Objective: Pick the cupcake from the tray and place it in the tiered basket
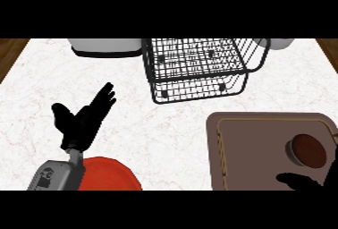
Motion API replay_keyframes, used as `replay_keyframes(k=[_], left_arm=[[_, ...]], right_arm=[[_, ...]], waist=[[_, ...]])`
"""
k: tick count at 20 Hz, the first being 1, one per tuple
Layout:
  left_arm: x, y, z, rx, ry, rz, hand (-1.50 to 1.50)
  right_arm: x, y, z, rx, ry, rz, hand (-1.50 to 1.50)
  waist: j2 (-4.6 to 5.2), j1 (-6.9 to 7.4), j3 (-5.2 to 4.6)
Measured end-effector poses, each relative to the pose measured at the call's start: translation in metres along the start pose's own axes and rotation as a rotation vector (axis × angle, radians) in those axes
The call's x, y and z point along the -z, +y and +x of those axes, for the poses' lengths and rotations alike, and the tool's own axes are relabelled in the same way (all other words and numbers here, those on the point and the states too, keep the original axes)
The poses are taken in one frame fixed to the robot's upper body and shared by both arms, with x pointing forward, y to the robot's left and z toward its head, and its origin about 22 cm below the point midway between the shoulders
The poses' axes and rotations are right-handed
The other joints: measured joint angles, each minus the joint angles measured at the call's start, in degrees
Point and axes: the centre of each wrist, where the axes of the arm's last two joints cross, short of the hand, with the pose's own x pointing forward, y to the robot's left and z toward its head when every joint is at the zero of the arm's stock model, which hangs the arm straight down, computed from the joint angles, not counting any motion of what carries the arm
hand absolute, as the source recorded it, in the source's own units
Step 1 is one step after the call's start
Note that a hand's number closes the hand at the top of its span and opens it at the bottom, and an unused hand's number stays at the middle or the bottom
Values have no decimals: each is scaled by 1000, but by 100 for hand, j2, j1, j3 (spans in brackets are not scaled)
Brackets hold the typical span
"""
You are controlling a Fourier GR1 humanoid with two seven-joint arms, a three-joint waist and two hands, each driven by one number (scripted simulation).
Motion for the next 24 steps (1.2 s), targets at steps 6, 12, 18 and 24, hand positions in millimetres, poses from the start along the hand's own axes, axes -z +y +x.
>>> replay_keyframes(k=[6, 12, 18, 24], left_arm=[[-3, 1, -7, -2, 4, -4, 0], [-3, 0, -2, 2, 0, -4, 0], [0, -1, 1, 2, 0, -9, 0], [-2, 2, 0, -1, -2, 1, 0]], right_arm=[[14, 7, -4, 10, 3, 7, -150], [27, 19, -10, 14, -4, 15, 150], [34, 25, -7, 22, -109, 50, 150], [41, 30, -2, 11, -162, 28, 150]], waist=[[-17, 2, -28], [-32, 2, -56], [-51, -2, -93], [-58, -2, -98]])
